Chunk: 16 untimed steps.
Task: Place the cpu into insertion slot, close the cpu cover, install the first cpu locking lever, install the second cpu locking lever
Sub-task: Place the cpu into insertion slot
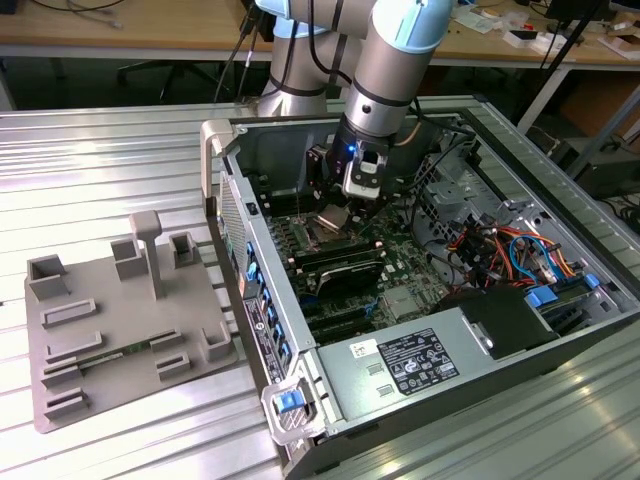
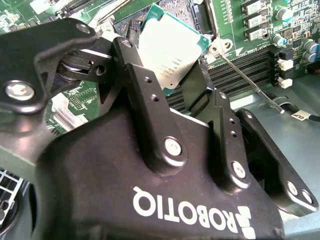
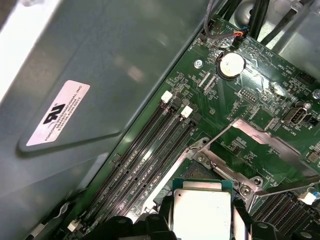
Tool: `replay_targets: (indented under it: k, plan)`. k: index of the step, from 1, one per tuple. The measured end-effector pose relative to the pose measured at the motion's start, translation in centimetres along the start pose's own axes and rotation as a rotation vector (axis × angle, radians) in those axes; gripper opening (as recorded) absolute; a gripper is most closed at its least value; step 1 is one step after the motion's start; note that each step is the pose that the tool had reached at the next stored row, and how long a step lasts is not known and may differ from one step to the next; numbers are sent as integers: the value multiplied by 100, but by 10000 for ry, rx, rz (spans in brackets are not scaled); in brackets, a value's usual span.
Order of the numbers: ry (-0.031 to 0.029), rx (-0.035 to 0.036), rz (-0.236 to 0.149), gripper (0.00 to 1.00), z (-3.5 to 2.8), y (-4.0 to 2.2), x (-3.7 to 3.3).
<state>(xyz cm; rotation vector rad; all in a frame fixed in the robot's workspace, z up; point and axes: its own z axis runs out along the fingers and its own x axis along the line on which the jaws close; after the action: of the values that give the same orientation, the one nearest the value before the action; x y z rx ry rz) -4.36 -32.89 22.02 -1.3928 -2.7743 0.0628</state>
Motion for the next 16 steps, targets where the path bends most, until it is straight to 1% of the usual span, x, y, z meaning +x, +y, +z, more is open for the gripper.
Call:
replay_targets:
  k: [16]
  plan:
    - [12, -3, 235, 55, 2, 0, 0]
